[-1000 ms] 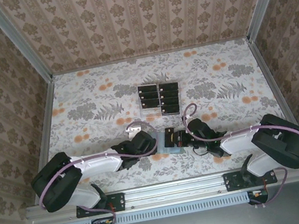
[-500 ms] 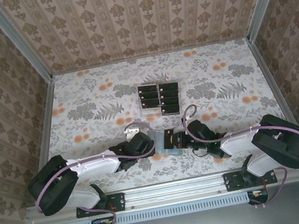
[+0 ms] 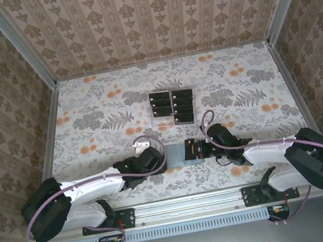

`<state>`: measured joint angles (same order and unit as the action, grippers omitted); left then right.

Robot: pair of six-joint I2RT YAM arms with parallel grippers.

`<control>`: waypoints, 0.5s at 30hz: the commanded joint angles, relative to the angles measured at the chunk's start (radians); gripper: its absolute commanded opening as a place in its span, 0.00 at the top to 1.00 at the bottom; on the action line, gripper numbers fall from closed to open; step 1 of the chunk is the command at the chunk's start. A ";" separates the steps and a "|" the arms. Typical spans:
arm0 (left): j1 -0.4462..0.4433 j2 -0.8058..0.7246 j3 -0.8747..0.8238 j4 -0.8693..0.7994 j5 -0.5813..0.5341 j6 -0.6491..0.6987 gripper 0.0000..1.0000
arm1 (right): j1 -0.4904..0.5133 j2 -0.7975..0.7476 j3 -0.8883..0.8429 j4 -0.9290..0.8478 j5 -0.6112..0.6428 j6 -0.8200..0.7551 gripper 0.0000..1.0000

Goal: Put the credit cards into the card holder

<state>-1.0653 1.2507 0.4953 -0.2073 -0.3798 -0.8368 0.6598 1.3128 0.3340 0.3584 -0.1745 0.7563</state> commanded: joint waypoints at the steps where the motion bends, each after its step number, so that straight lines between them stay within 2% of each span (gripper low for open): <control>1: -0.004 0.035 0.060 0.033 0.011 0.090 0.00 | -0.028 -0.009 0.011 -0.111 -0.052 -0.089 1.00; 9: 0.018 0.177 0.162 0.101 0.072 0.246 0.00 | -0.031 -0.028 -0.020 -0.083 -0.027 -0.068 1.00; 15: 0.017 0.238 0.161 0.118 0.083 0.262 0.00 | -0.031 -0.079 -0.039 -0.106 0.007 -0.049 1.00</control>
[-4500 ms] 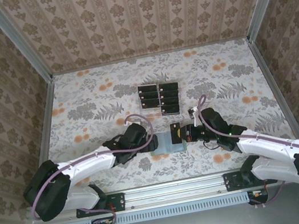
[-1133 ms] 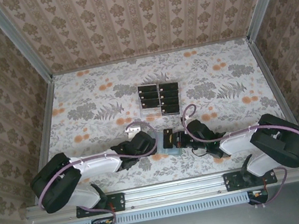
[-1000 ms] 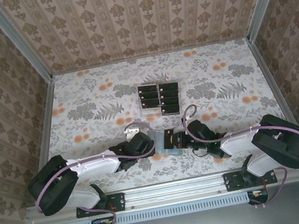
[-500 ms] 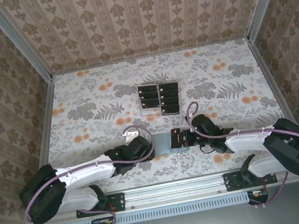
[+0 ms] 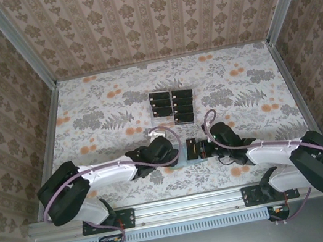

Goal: Put the credit cards into the card holder

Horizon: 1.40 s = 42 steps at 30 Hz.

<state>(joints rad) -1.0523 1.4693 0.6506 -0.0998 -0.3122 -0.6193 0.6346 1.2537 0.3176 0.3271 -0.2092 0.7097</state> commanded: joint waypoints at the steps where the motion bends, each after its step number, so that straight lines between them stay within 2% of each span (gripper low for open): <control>1: 0.003 0.024 0.003 0.010 0.013 0.042 0.00 | -0.006 -0.023 -0.023 -0.080 0.043 -0.003 1.00; 11: 0.007 0.043 -0.043 -0.053 -0.056 -0.023 0.00 | -0.006 -0.004 -0.036 -0.042 0.030 0.021 1.00; 19: 0.028 0.065 -0.063 -0.067 -0.059 -0.037 0.00 | -0.003 0.034 -0.036 0.052 -0.024 0.066 1.00; 34: 0.036 0.080 -0.069 -0.069 -0.063 -0.039 0.00 | -0.001 -0.161 -0.066 0.080 0.001 0.135 1.00; 42: 0.046 0.089 -0.068 -0.067 -0.064 -0.025 0.00 | -0.001 -0.090 -0.098 0.198 -0.015 0.174 1.00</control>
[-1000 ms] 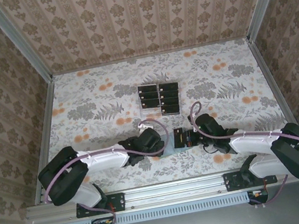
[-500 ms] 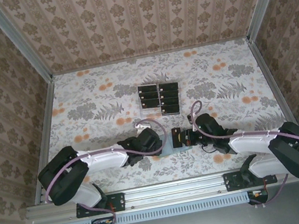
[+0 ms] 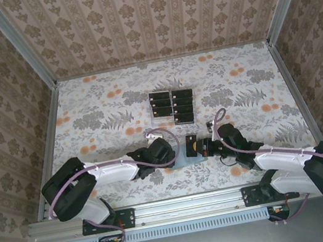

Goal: Put the credit cards into the card holder

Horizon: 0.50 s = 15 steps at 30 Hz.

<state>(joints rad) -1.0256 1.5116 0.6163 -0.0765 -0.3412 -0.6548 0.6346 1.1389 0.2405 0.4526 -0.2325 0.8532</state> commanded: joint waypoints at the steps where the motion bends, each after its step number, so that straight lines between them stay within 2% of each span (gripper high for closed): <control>1: 0.021 0.047 -0.033 -0.091 -0.035 0.011 0.00 | 0.000 0.037 -0.024 0.092 0.009 0.036 1.00; 15: 0.021 0.046 -0.035 -0.089 -0.031 0.006 0.00 | 0.017 0.127 -0.029 0.183 0.009 0.059 1.00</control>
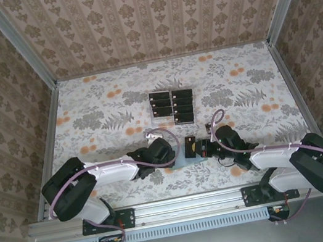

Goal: Put the credit cards into the card holder

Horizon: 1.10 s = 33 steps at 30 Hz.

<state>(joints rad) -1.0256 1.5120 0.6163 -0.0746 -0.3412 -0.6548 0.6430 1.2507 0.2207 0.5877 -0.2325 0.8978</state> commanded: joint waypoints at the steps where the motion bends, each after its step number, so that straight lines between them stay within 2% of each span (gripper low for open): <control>1: 0.022 0.046 -0.035 -0.091 -0.031 0.006 0.00 | 0.011 0.020 -0.009 0.051 0.010 0.015 1.00; 33: 0.019 0.048 -0.040 -0.091 -0.033 -0.005 0.00 | 0.027 0.135 -0.014 0.172 -0.034 0.041 1.00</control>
<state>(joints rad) -1.0256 1.5124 0.6155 -0.0738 -0.3416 -0.6552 0.6621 1.3746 0.2184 0.7147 -0.2440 0.9249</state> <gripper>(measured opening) 0.997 0.043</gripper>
